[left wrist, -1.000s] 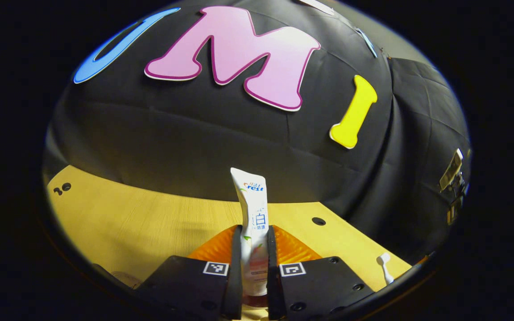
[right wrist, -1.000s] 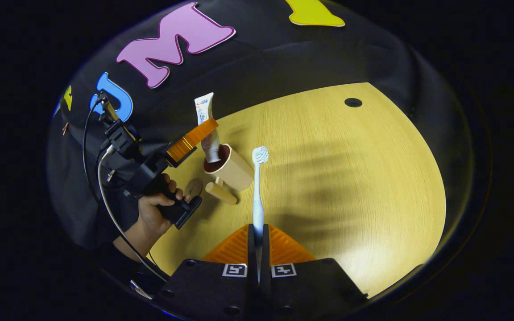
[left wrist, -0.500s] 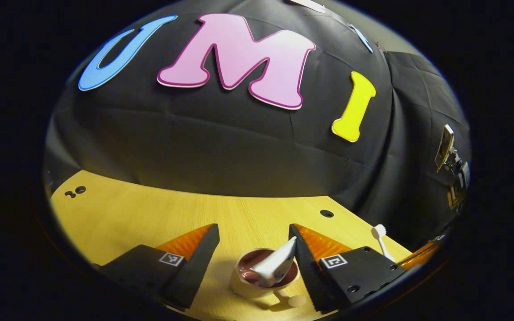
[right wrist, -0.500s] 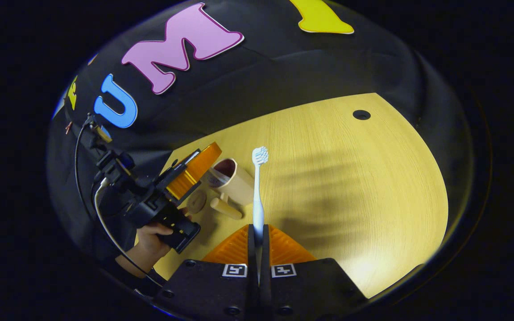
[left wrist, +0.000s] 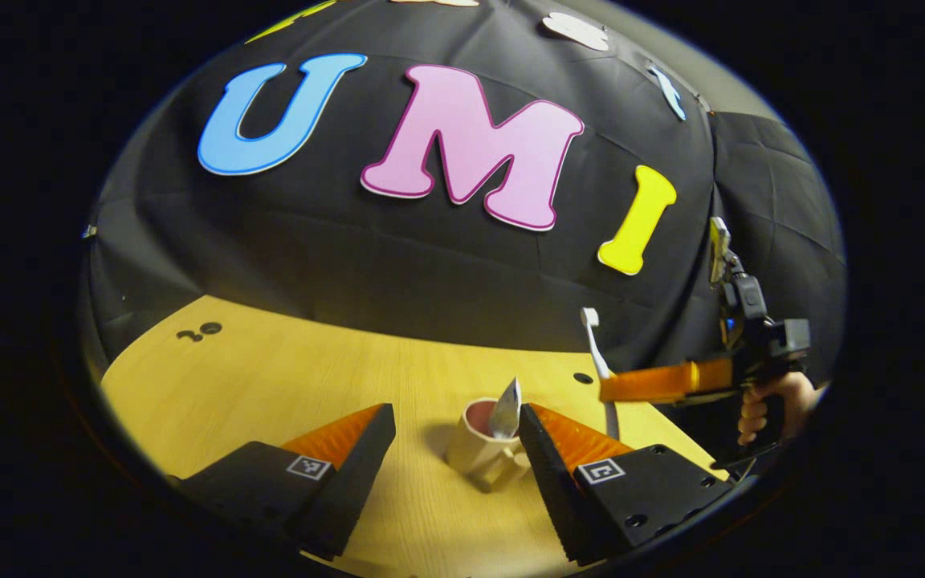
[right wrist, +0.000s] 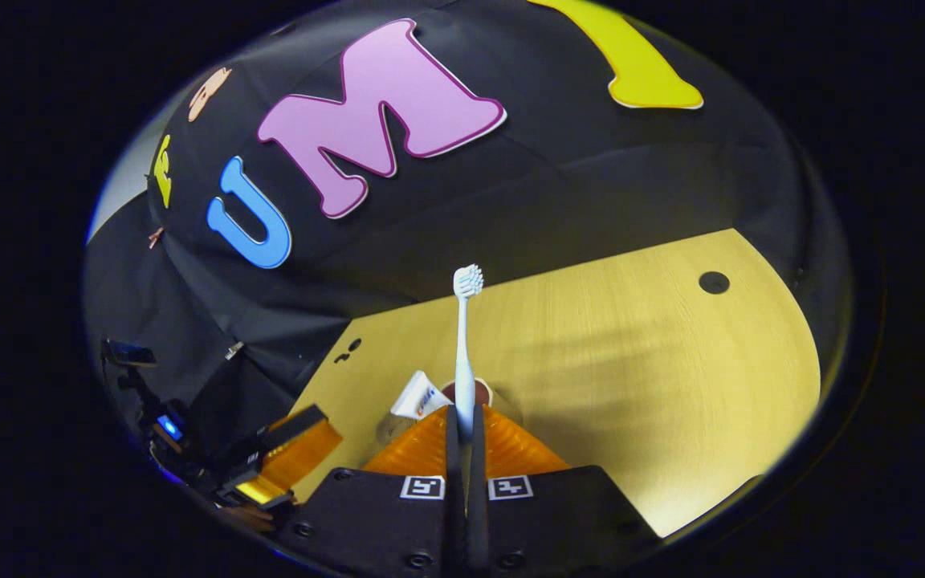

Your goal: Put the toothbrush and toothpaste on the desktop into the cup, then pick up the cup and place it on the coaster on the desktop.

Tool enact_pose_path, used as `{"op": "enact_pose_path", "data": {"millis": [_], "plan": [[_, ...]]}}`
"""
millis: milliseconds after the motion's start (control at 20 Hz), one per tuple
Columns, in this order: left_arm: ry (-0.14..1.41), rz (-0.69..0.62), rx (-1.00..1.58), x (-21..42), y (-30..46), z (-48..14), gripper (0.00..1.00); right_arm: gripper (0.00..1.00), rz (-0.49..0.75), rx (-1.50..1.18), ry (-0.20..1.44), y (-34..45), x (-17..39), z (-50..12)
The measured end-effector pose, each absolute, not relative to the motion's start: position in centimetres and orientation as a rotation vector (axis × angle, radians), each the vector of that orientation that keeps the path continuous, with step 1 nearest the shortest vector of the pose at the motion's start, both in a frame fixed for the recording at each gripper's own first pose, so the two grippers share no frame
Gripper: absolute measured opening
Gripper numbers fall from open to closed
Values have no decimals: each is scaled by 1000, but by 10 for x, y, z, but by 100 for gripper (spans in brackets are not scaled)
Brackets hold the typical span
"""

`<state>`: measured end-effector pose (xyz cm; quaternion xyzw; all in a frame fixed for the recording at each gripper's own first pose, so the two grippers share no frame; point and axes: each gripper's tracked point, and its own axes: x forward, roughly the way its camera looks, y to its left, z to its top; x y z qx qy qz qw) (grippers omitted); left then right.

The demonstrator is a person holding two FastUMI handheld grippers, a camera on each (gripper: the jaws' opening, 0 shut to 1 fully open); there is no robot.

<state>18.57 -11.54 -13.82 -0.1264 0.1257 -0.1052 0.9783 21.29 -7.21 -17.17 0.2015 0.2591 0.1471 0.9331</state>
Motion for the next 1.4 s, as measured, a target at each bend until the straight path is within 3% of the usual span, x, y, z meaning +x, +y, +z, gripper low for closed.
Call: {"op": "enact_pose_path", "data": {"millis": [350,650,1200,1300,1350,1400], "plan": [[322,-191,-312,153,-110,-167,95,5,310,412,346,-61,271,-171],[354,-191,-297,149,-118,-182,95,5,297,384,307,-60,302,-198],[381,-213,-290,152,-122,-194,95,9,386,150,278,-41,272,-228],[379,-224,-288,151,-125,-193,95,26,401,127,277,-44,262,-227],[381,-227,-286,151,-127,-195,95,46,408,120,277,-45,259,-225],[385,-230,-285,151,-128,-196,95,52,406,118,273,-49,256,-219]]}}
